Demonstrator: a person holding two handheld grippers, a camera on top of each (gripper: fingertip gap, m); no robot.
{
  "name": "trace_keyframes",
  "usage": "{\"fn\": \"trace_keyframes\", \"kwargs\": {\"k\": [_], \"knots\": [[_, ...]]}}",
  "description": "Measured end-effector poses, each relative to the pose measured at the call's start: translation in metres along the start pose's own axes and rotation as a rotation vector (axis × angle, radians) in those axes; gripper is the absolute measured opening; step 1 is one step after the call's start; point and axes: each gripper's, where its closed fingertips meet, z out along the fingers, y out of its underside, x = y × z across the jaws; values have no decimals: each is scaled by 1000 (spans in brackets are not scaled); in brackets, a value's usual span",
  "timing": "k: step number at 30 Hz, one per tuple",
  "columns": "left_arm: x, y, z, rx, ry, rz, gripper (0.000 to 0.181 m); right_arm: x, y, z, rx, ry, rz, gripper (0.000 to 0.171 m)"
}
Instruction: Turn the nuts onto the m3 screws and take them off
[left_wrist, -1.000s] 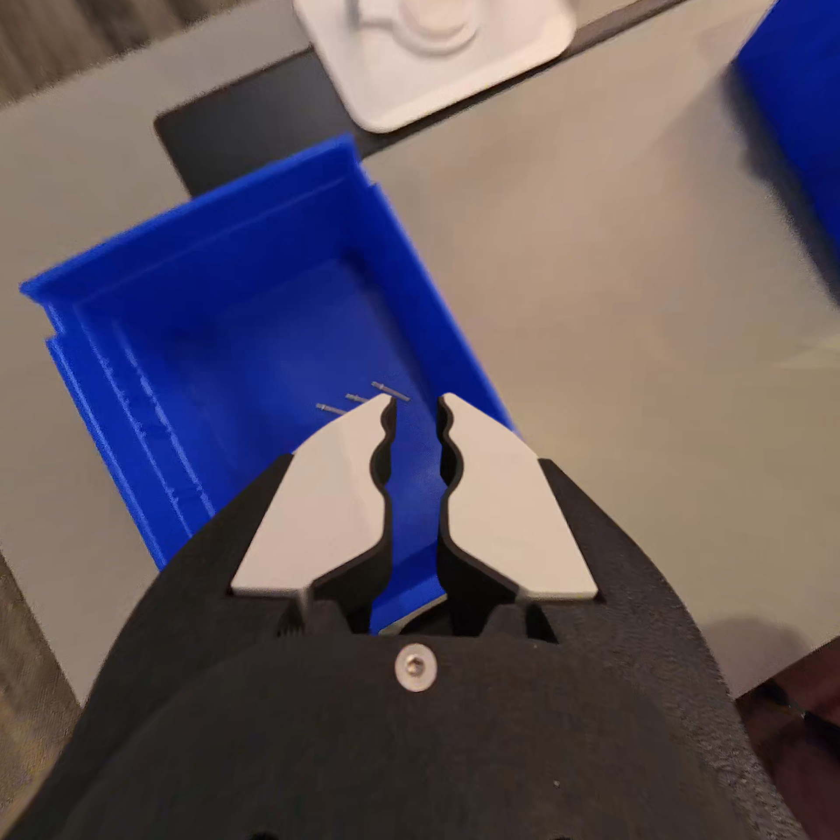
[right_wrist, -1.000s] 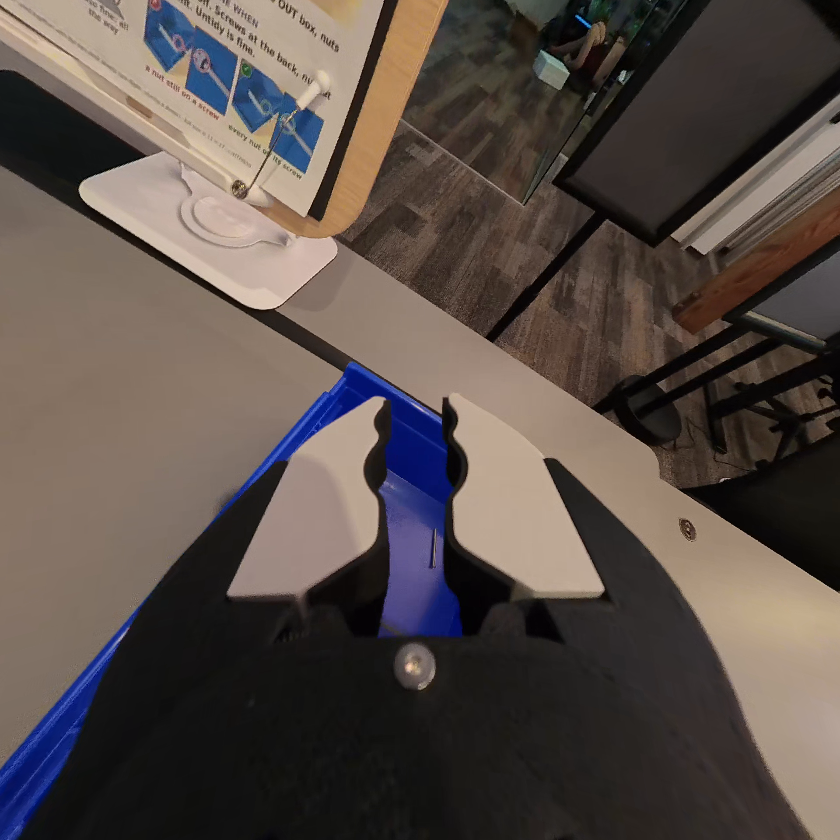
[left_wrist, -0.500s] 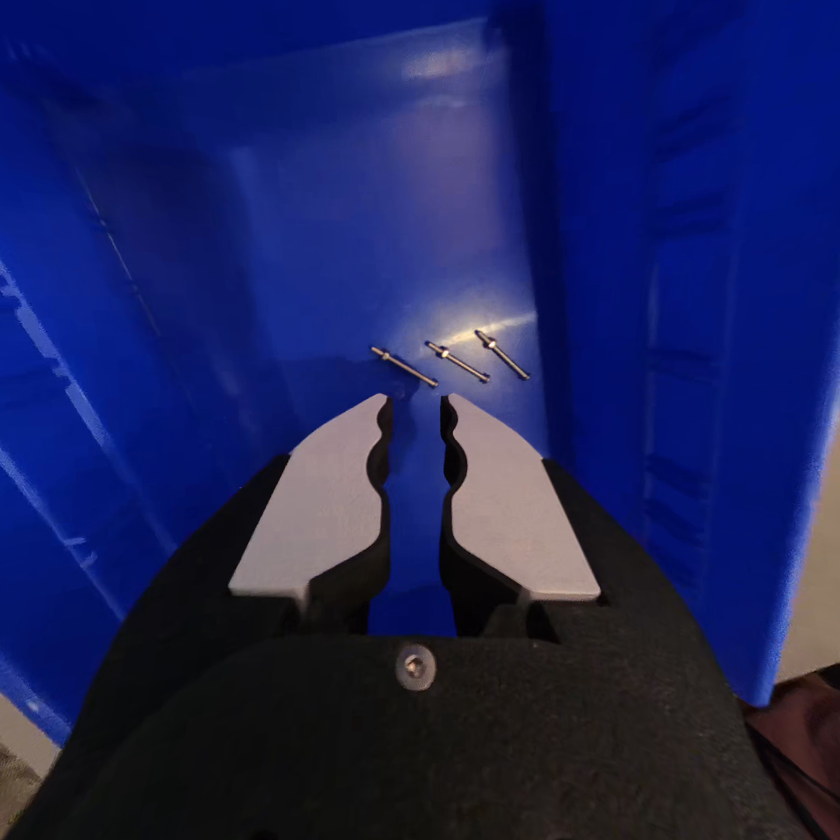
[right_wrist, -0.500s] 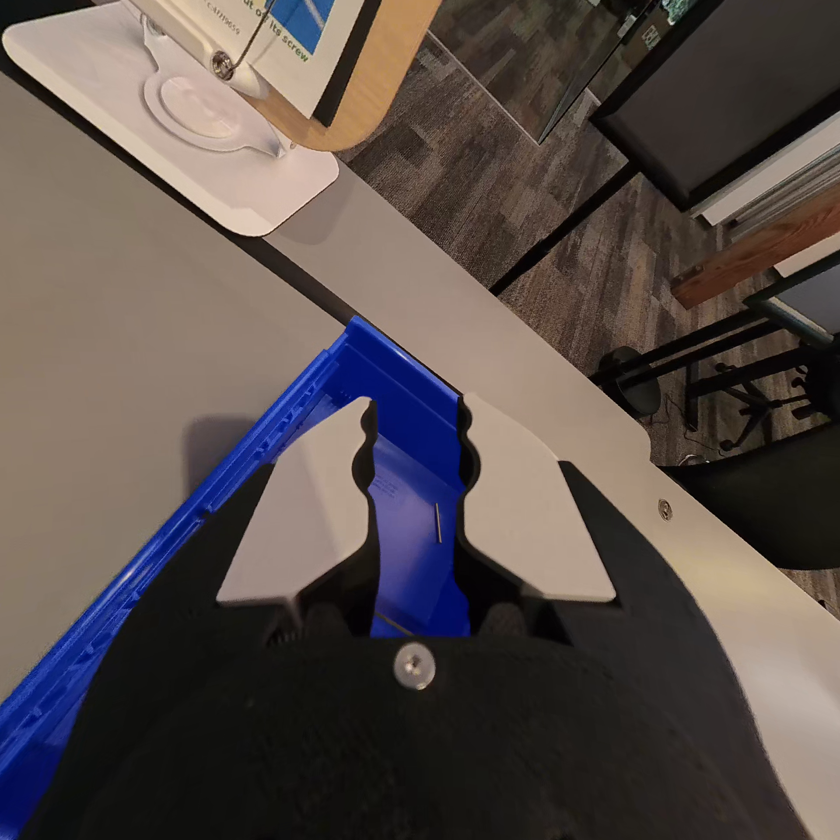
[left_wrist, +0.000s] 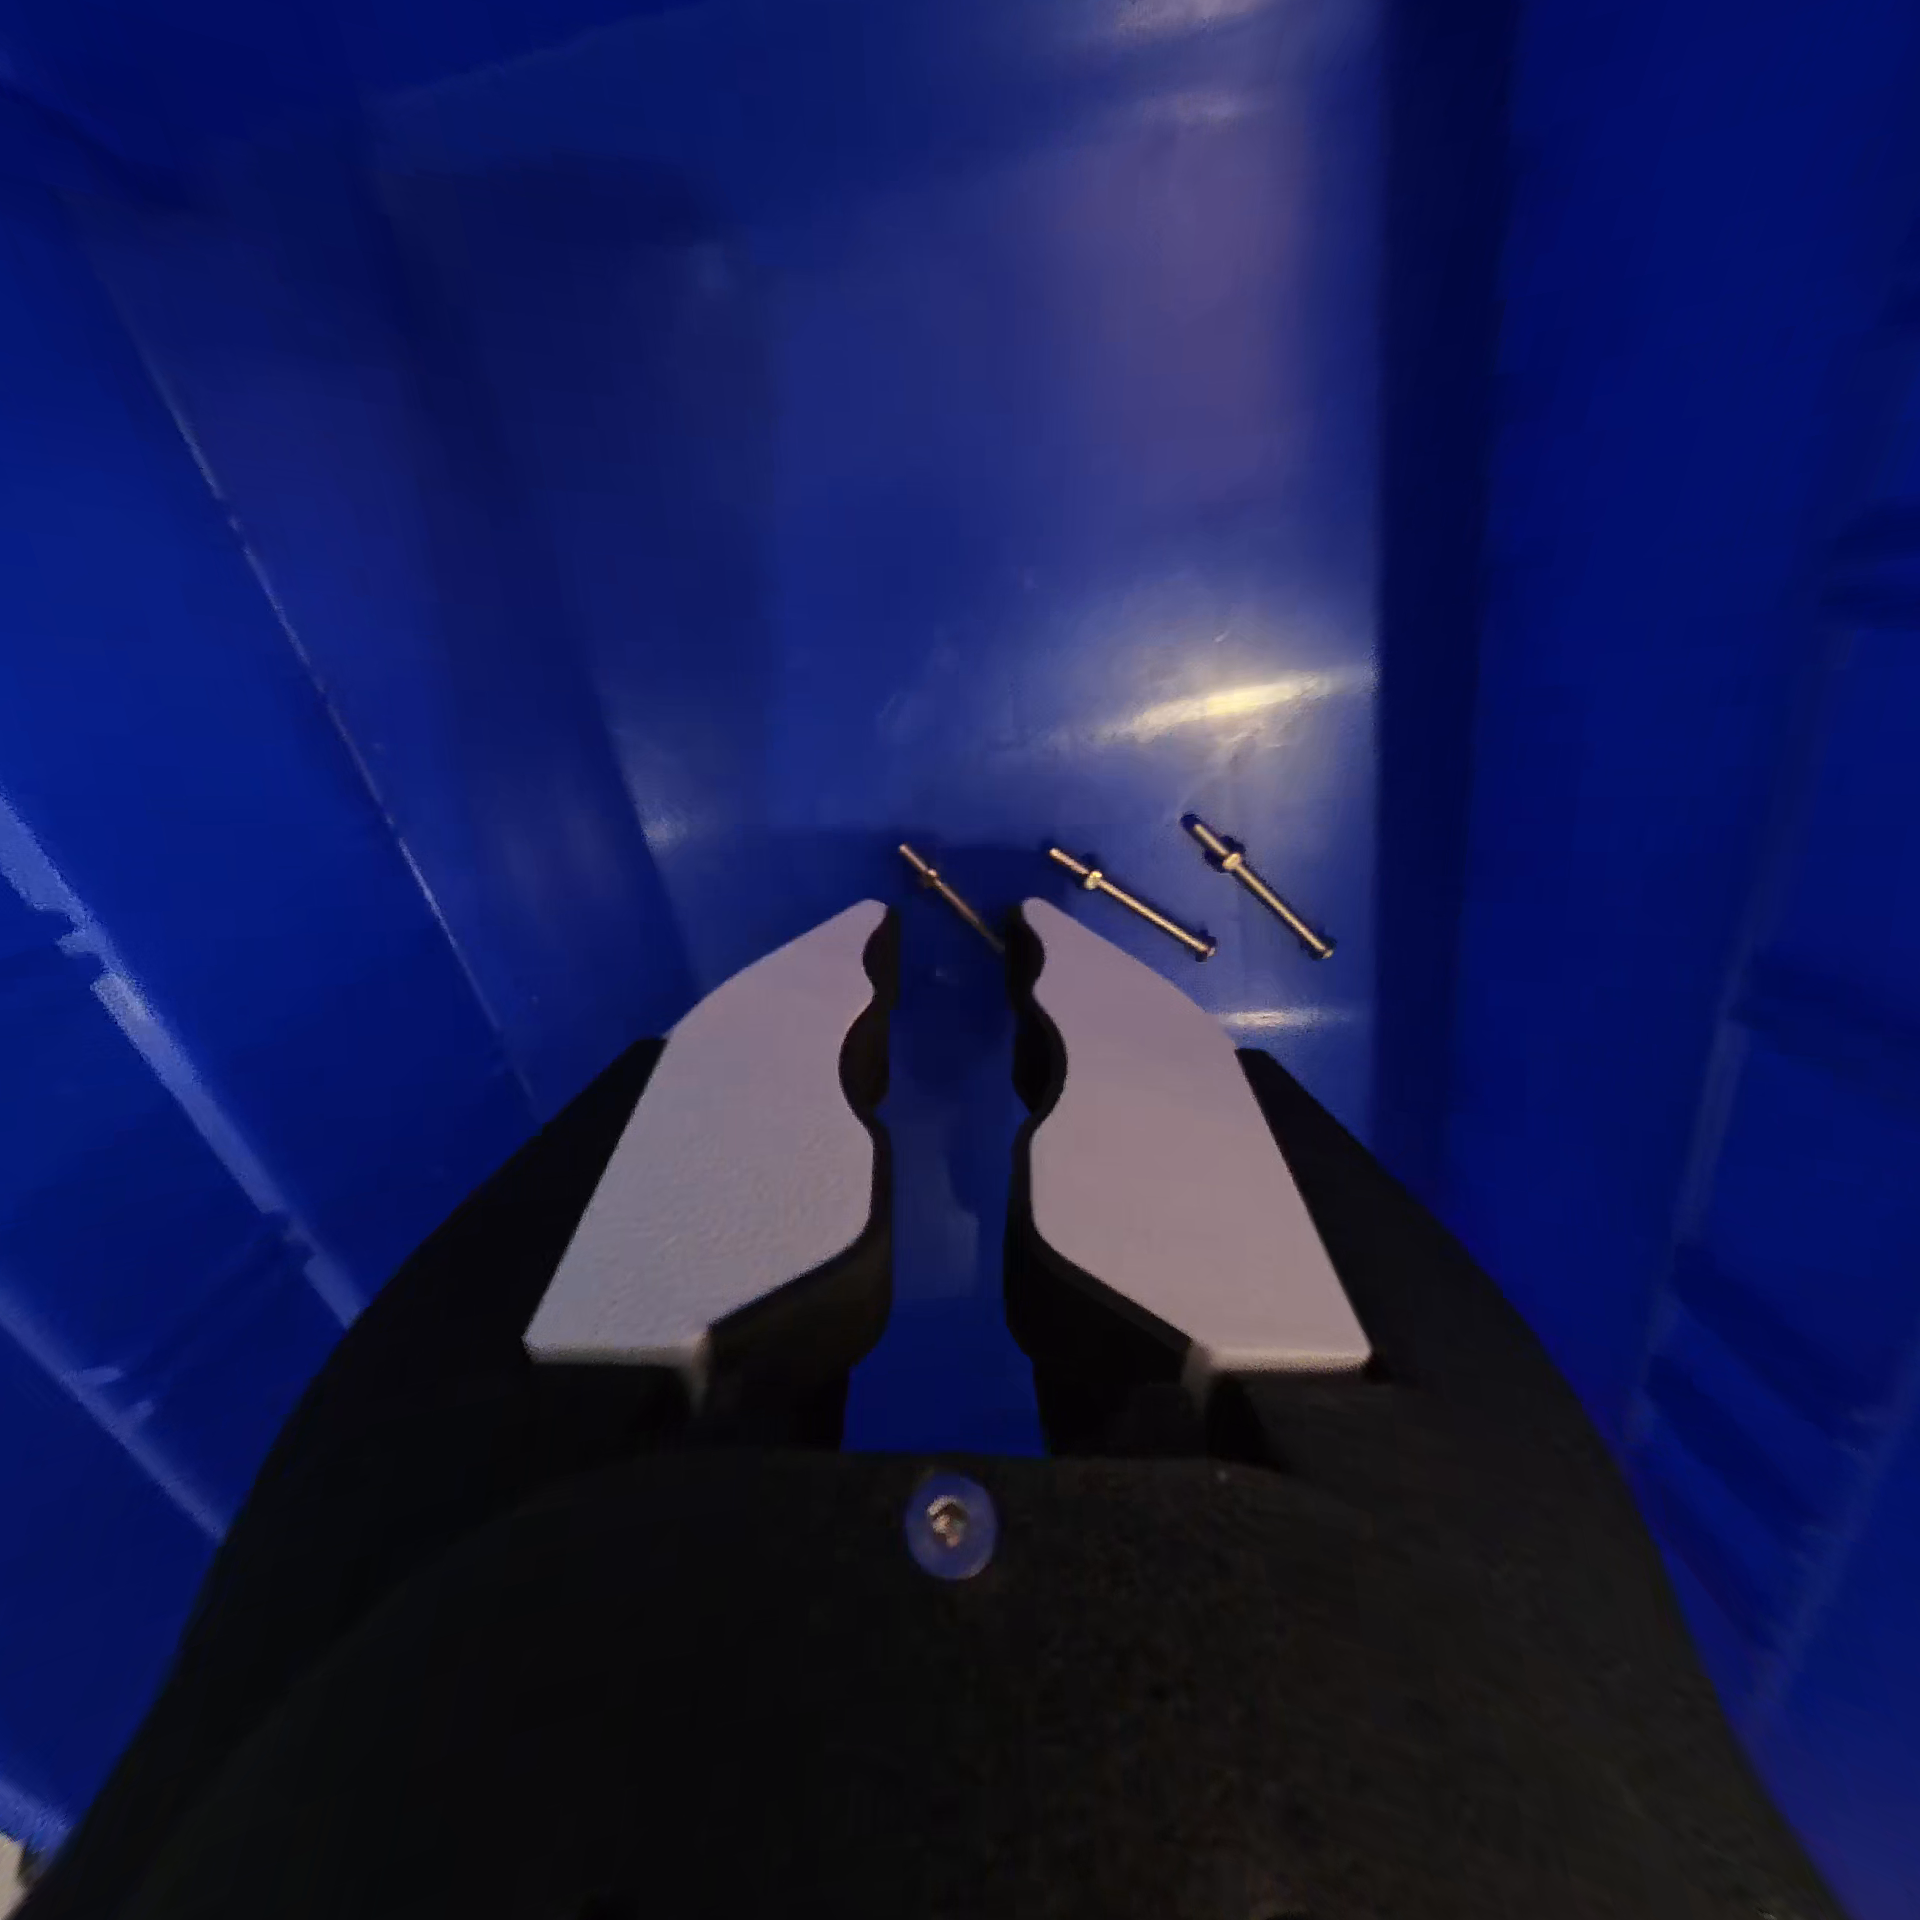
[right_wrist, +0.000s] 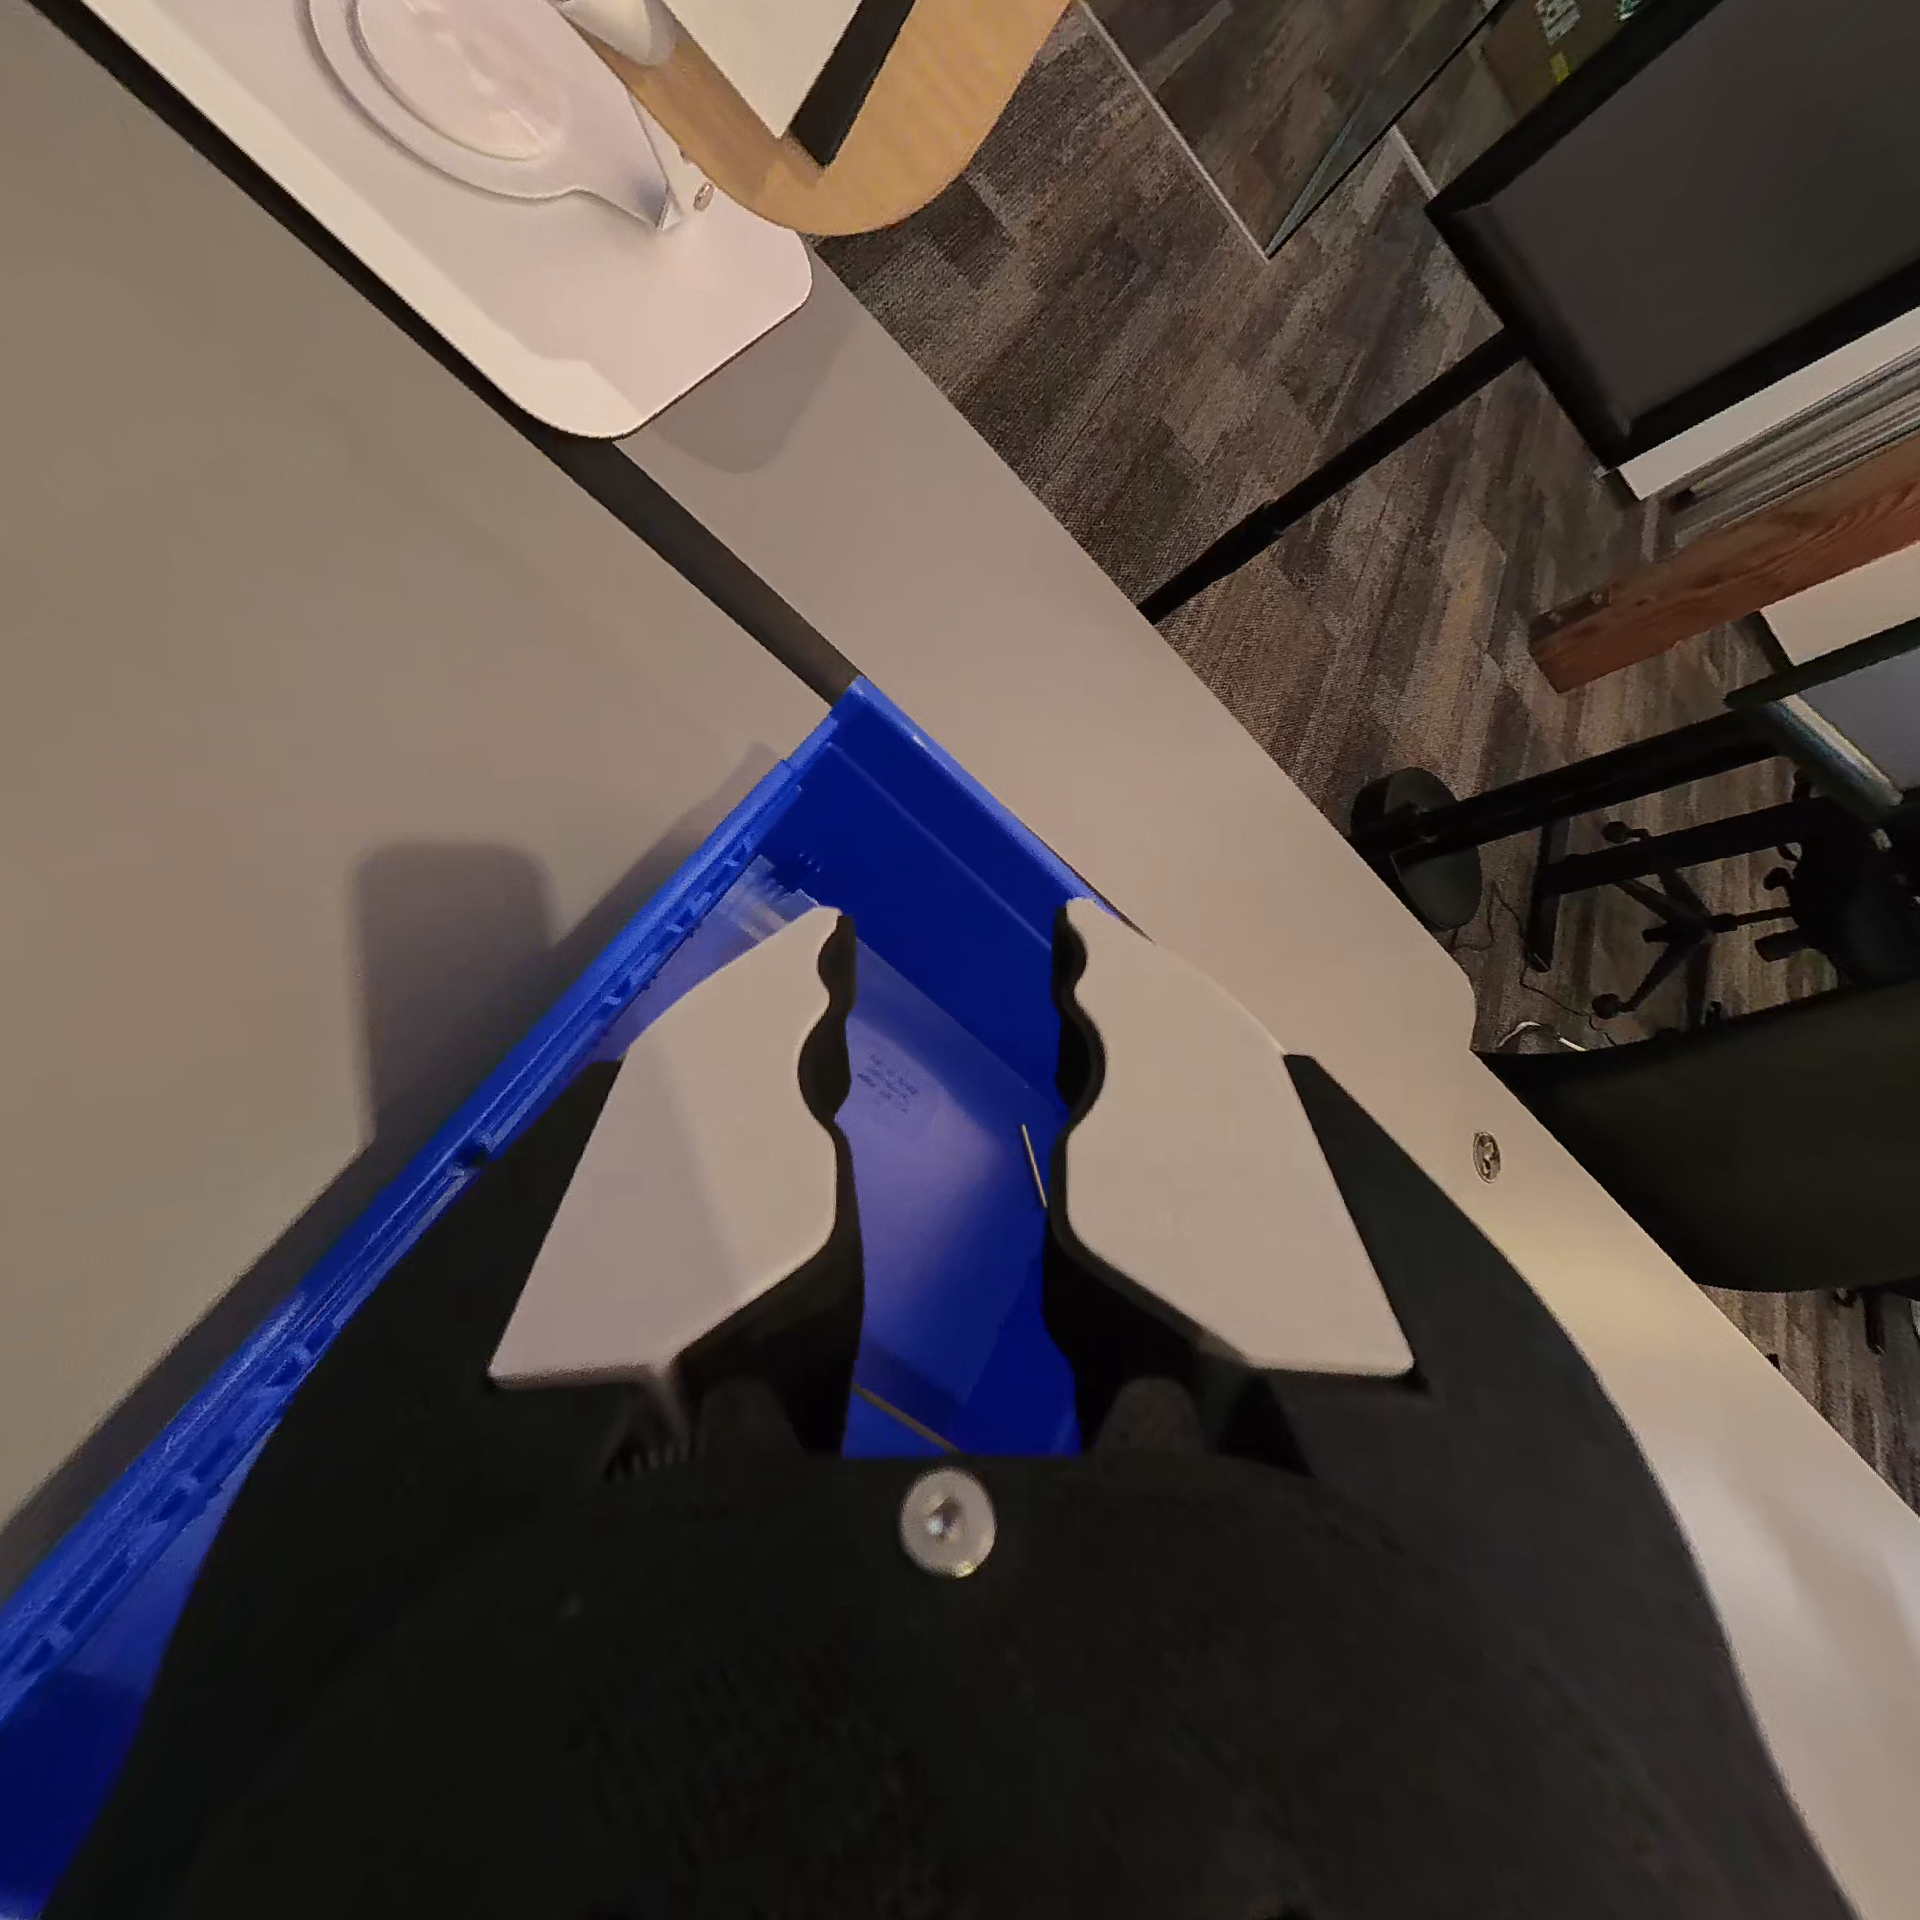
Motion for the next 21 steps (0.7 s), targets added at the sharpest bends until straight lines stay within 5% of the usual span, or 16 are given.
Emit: {"fn": "trace_keyframes", "kwargs": {"k": [9,12,15,18,21], "knots": [[-9,4,-10,-4,-12,54,3,-4,-2,2,-5,7,-31,37],[-6,-14,-50,183,33,34,3,-4,-13,-5,55,3,-9,37],[42,-40,-119,505,233,140,2,-18,-44,-22,222,-54,24,36],[138,-36,-196,783,608,396,2,-74,-99,-63,530,-343,74,34],[214,-13,-236,912,830,618,2,-154,-137,-132,796,-809,53,20]]}}
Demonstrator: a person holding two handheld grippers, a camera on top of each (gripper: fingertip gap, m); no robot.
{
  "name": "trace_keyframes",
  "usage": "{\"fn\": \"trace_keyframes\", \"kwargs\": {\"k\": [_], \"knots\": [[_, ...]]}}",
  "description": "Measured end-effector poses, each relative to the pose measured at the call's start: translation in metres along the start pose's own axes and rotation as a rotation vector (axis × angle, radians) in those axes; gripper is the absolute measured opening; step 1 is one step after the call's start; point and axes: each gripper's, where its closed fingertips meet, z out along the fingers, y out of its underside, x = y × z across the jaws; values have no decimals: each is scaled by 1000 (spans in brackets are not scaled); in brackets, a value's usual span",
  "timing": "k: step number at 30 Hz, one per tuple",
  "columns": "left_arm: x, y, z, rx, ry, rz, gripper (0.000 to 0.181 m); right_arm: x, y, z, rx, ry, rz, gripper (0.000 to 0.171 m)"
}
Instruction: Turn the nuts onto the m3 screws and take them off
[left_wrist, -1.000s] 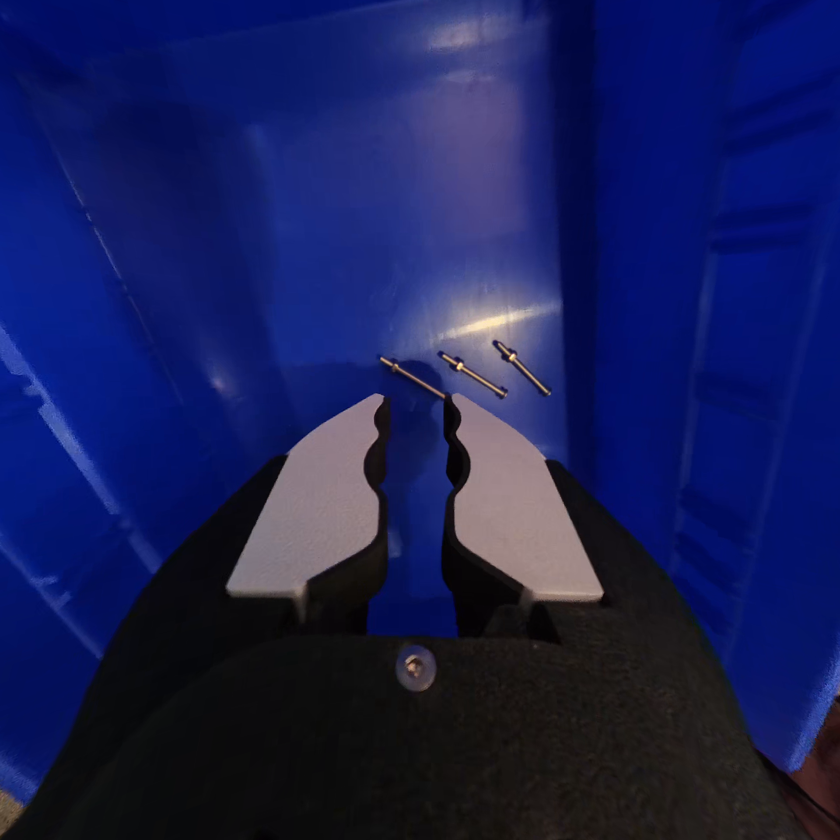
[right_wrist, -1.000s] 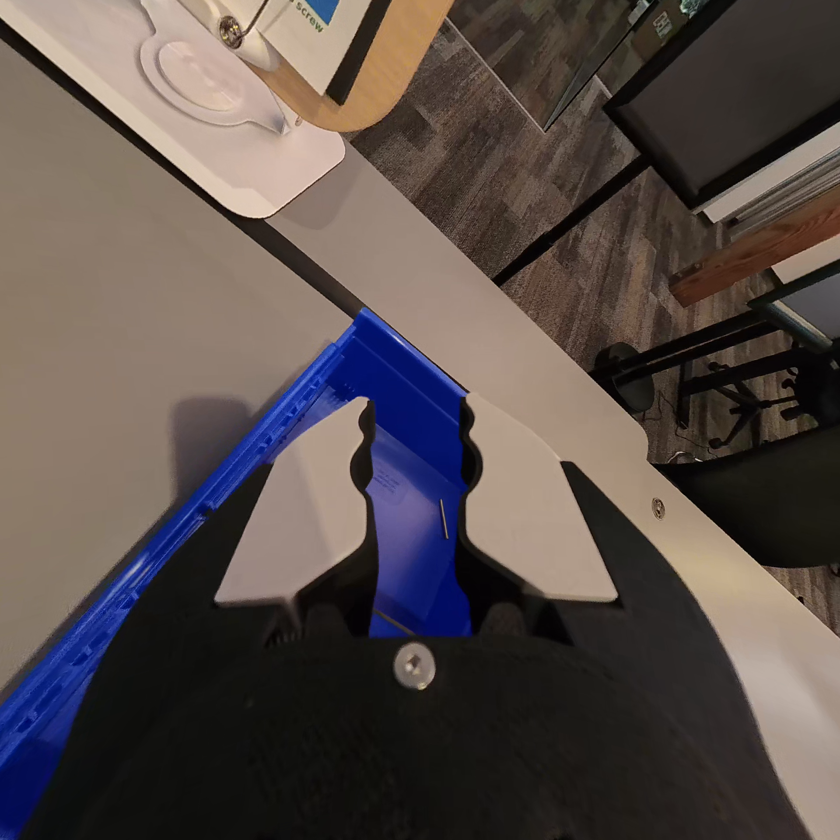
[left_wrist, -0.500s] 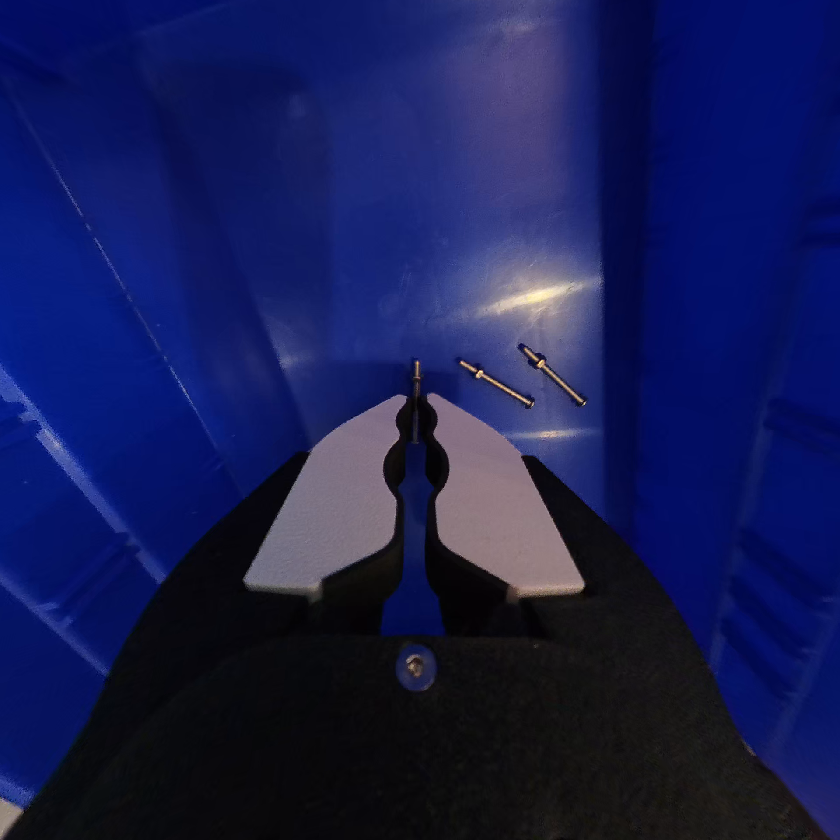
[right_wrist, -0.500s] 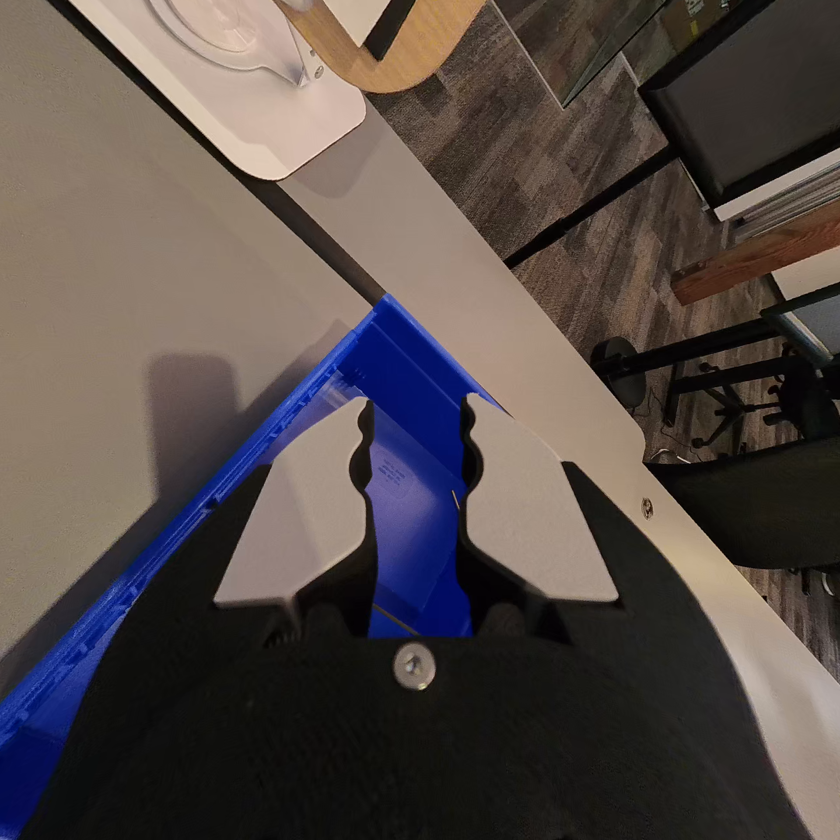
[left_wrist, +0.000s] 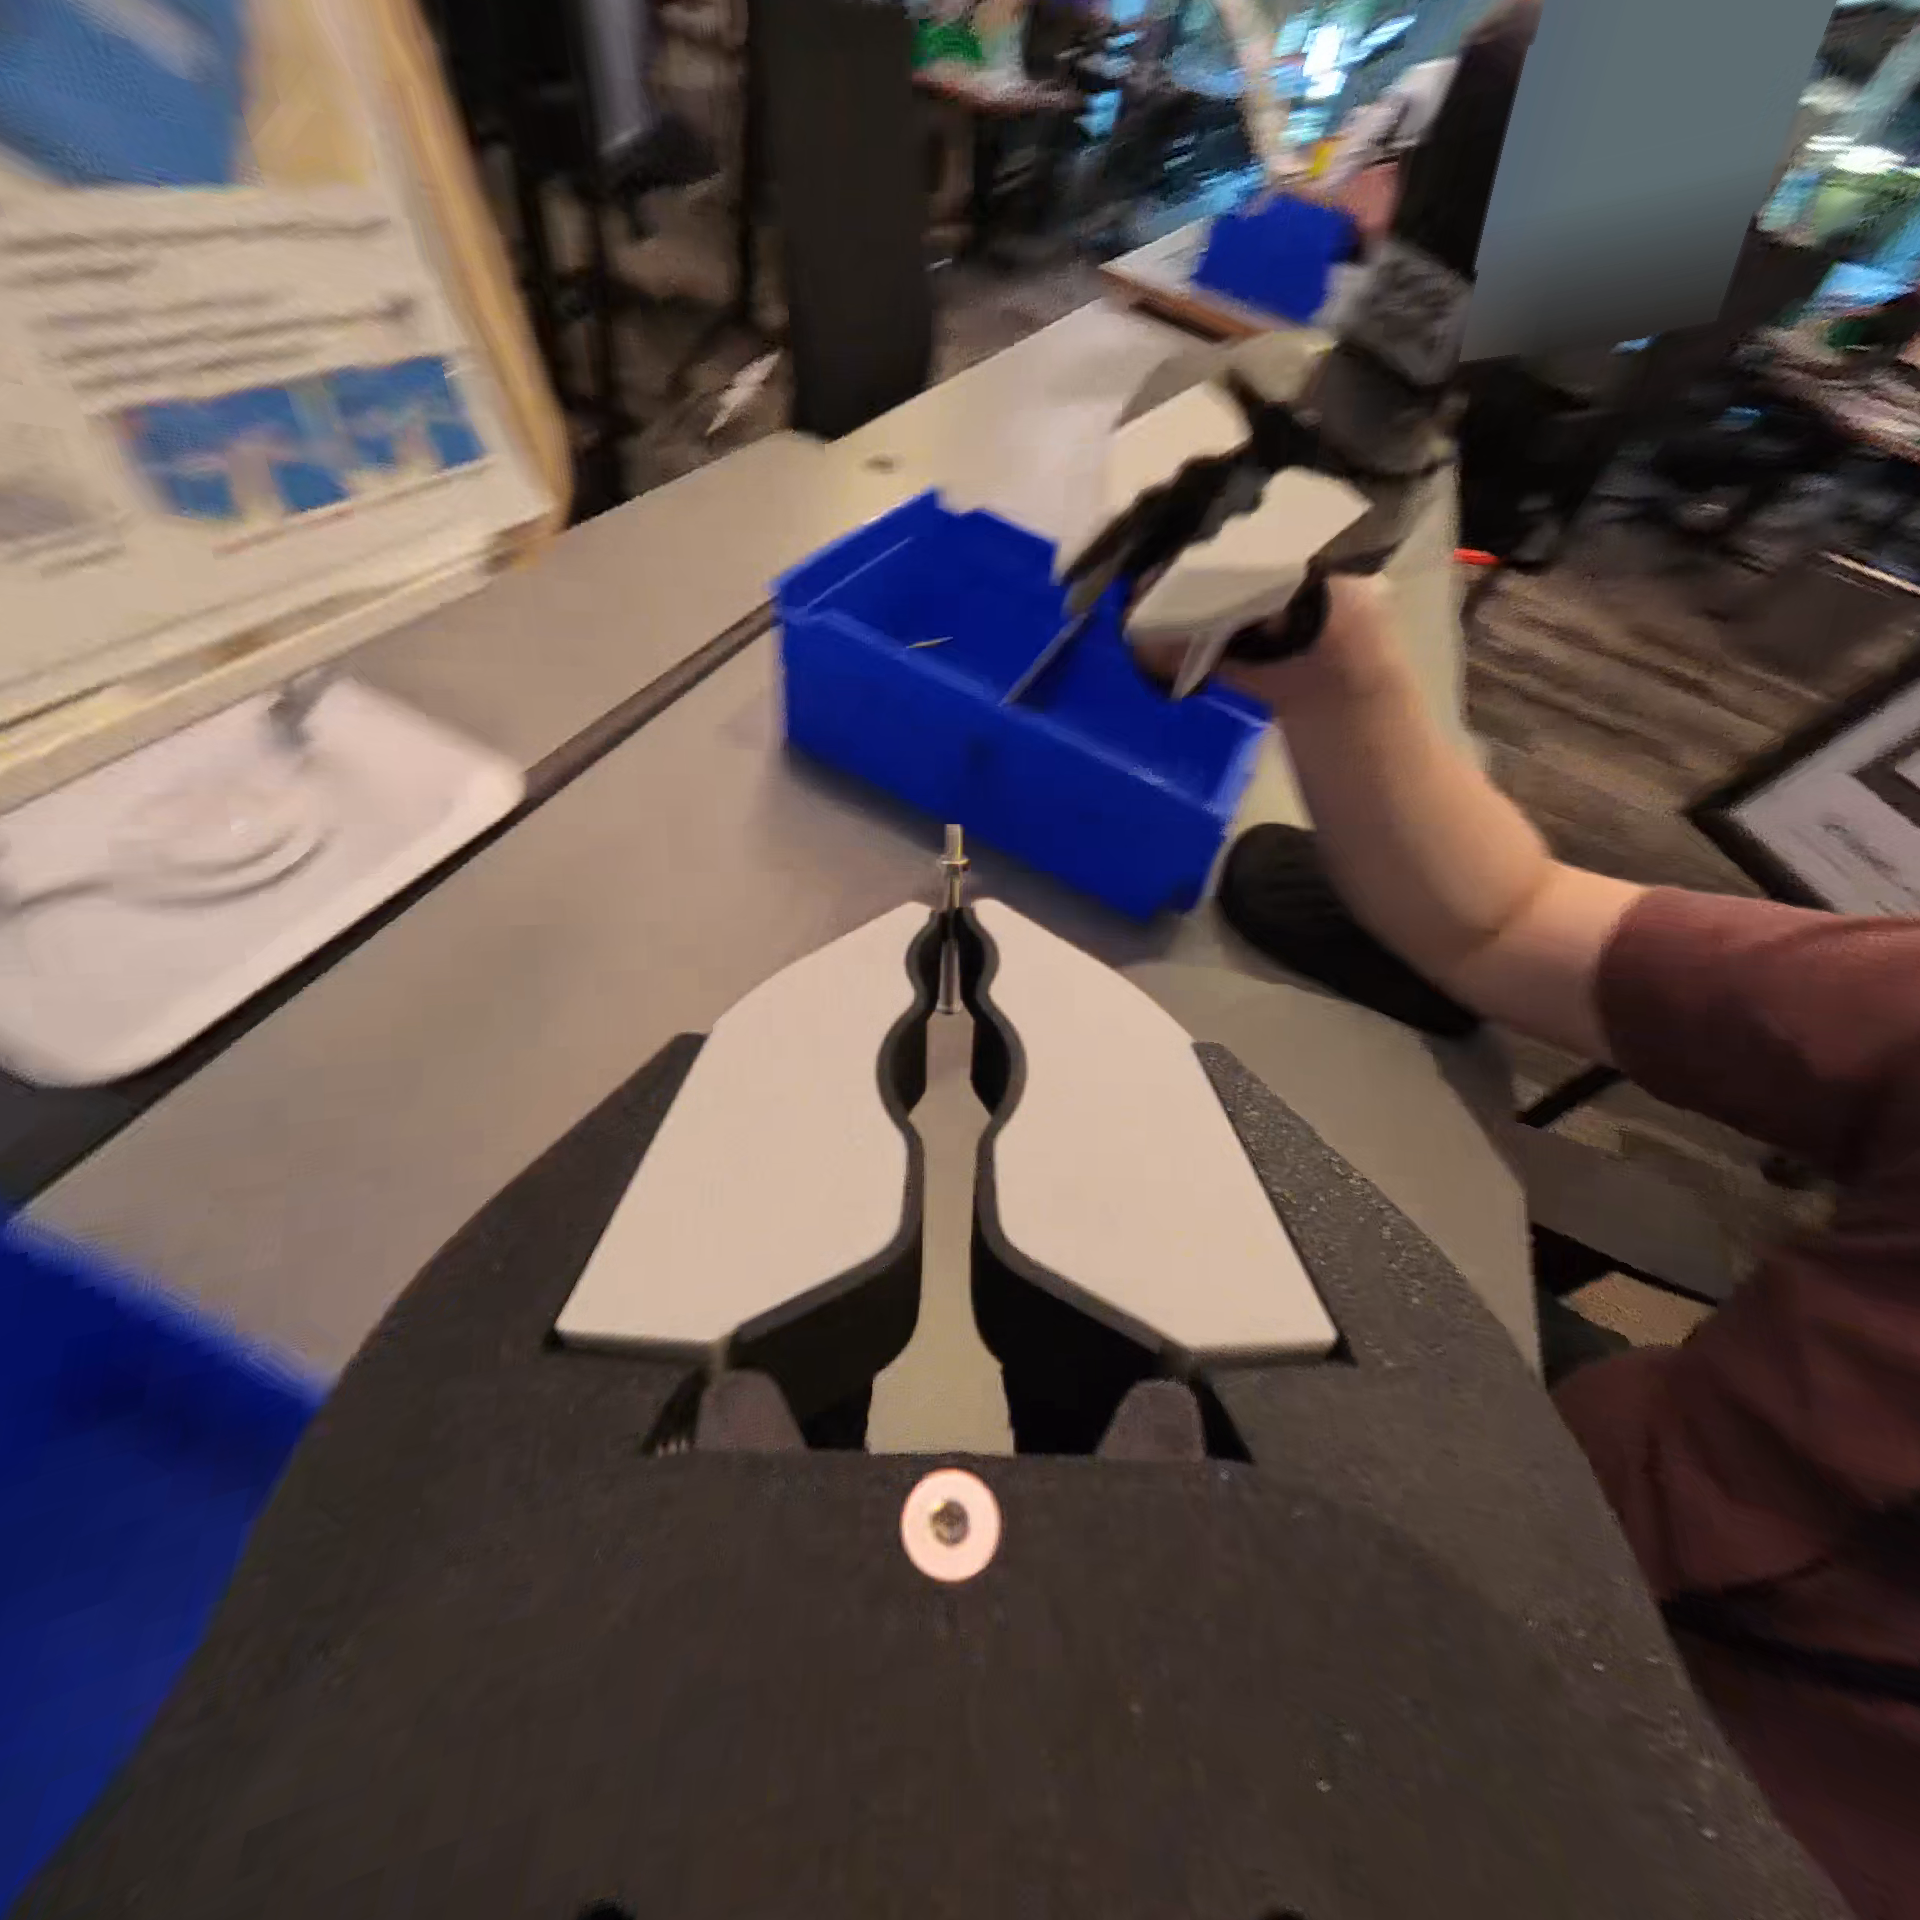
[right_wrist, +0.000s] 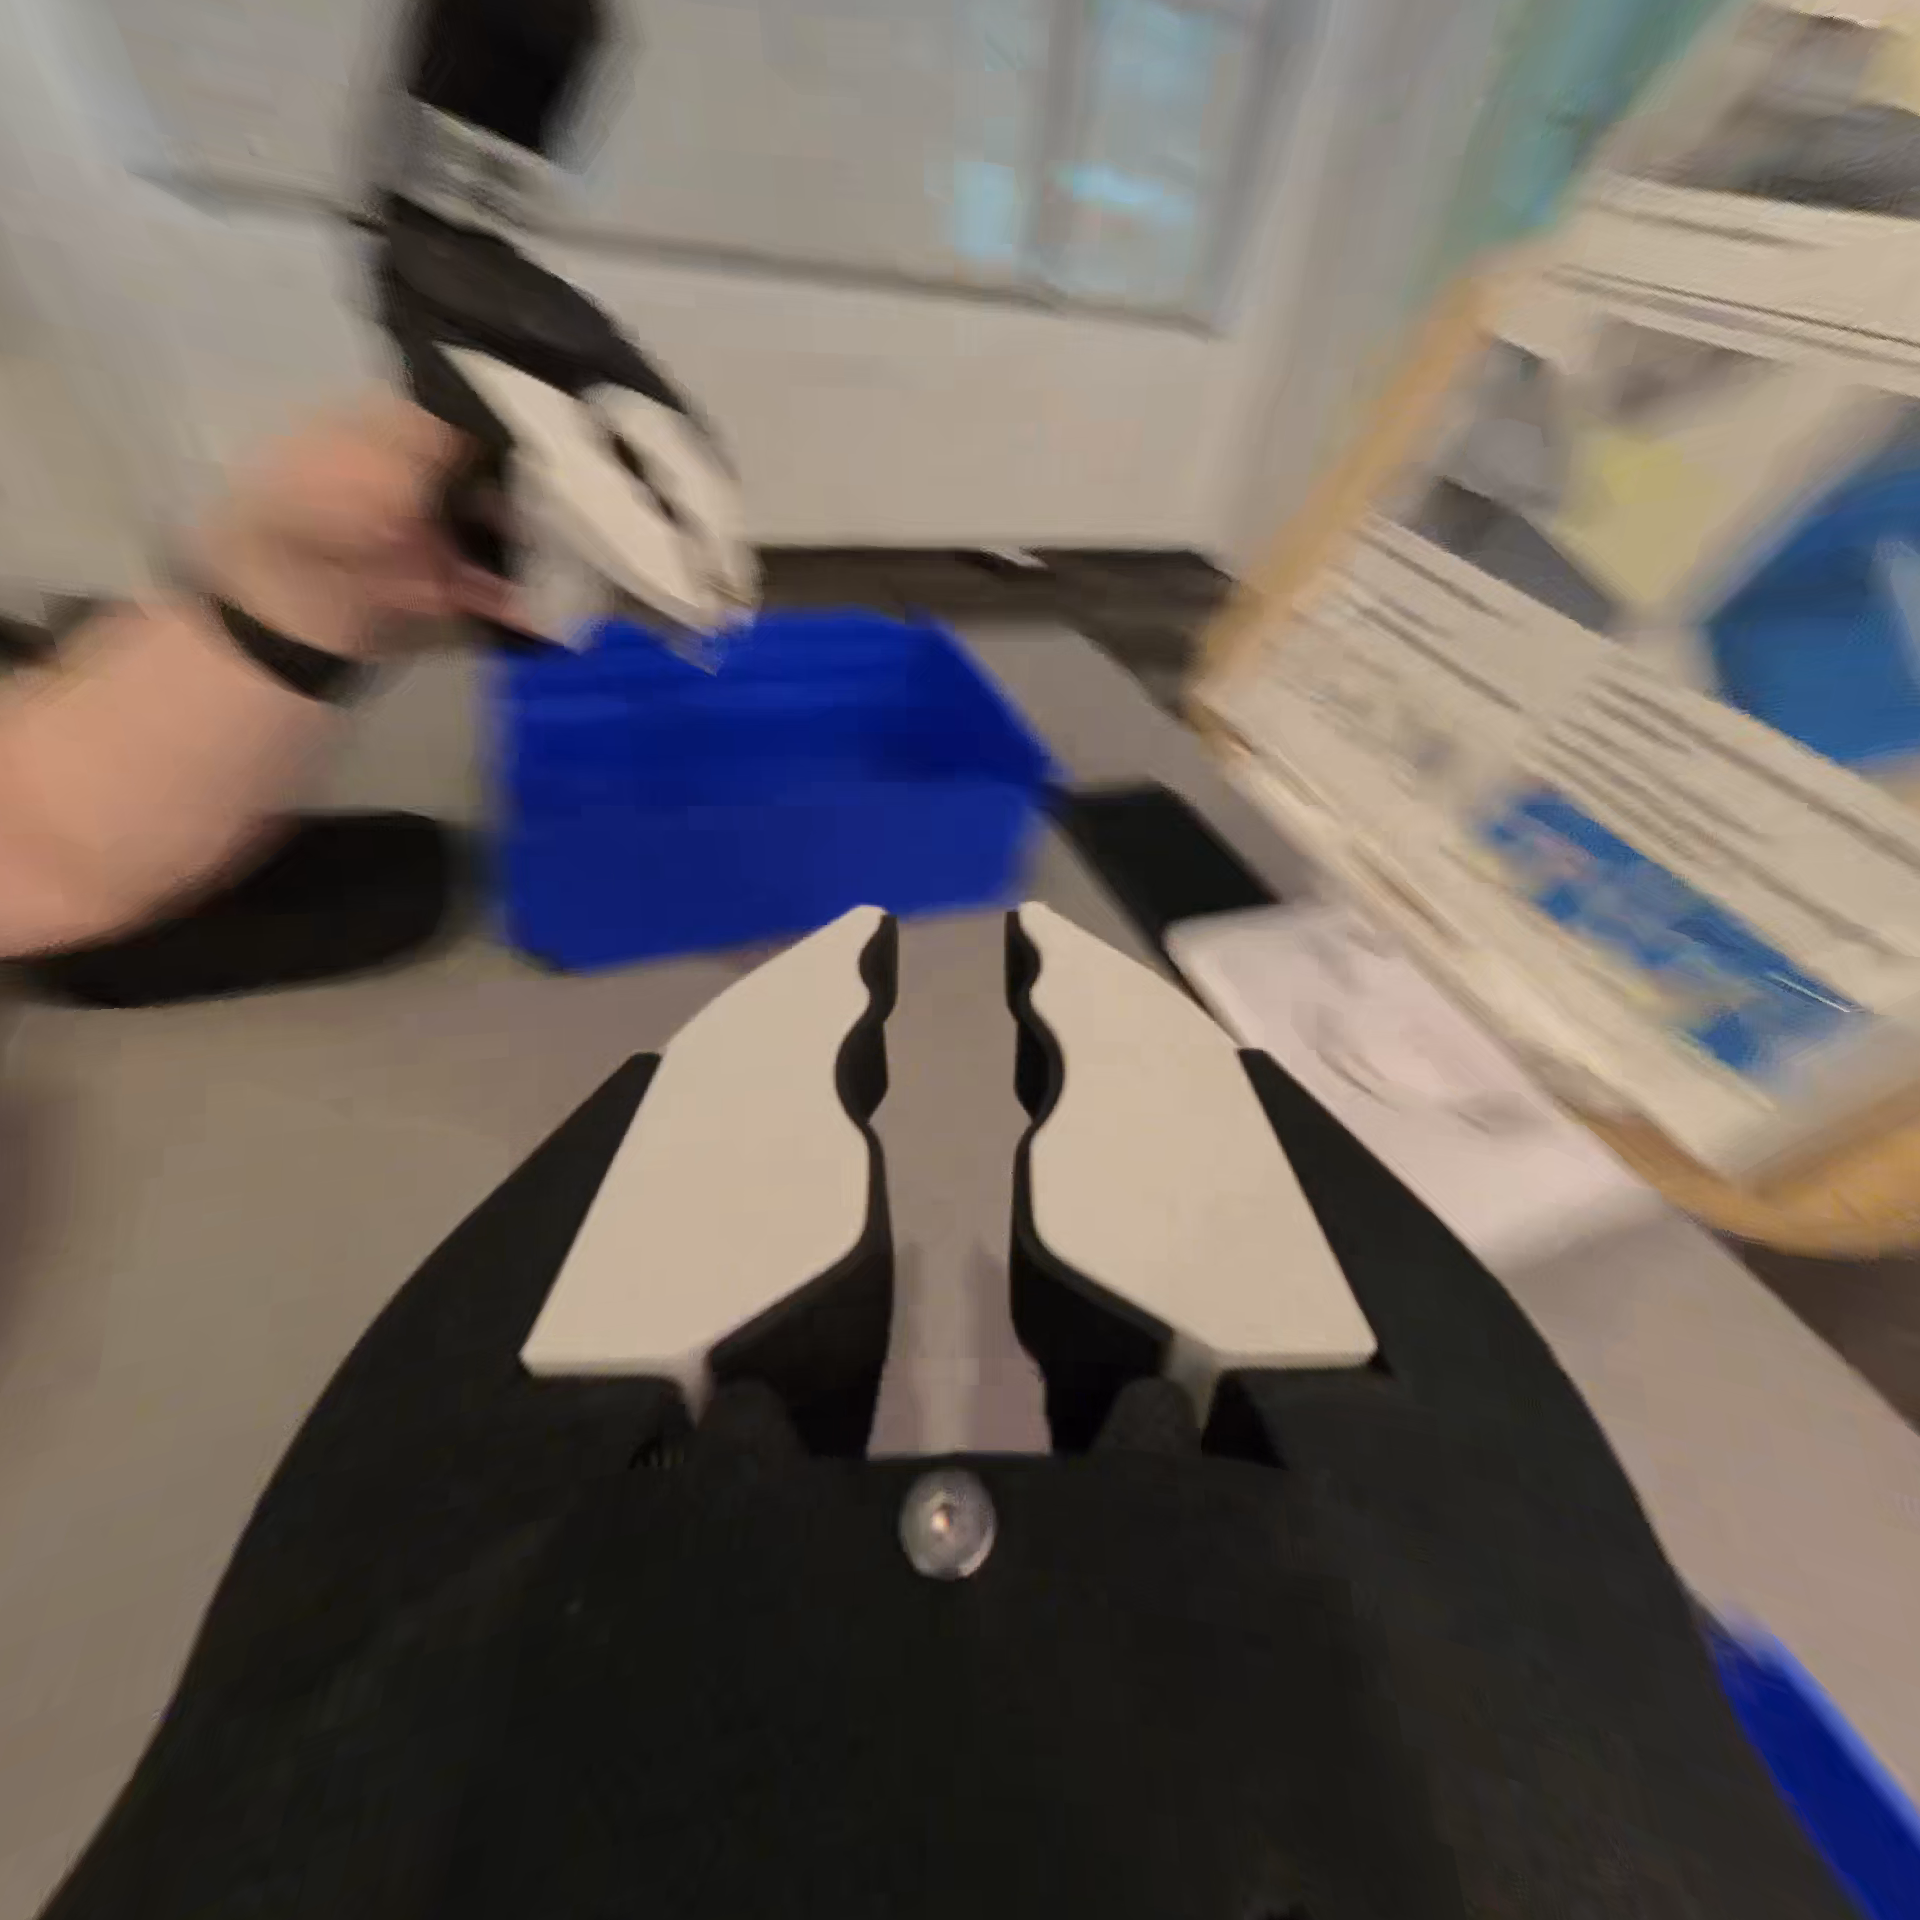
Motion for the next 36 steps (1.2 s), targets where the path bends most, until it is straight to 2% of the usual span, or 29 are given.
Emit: {"fn": "trace_keyframes", "kwargs": {"k": [1,3,5,8,22,26,28,30,36], "knots": [[17,-2,11,8,51,29,2,-25,-9,7,52,-114,19,20],[42,0,28,5,131,53,2,-55,-22,16,116,-236,54,20],[60,4,39,-13,195,48,2,-69,-29,21,159,-284,90,20],[72,3,44,-4,232,47,3,-81,-25,27,132,-341,127,20],[78,3,40,-10,256,60,3,-87,-24,32,180,-489,350,6],[81,7,43,-31,298,24,17,-86,-26,32,207,-517,389,6],[80,7,47,-23,305,7,15,-86,-28,31,219,-520,394,6],[81,8,49,-15,338,-27,3,-86,-27,31,212,-522,393,6],[84,11,52,-23,420,-103,2,-84,-24,31,189,-506,365,6]]}}
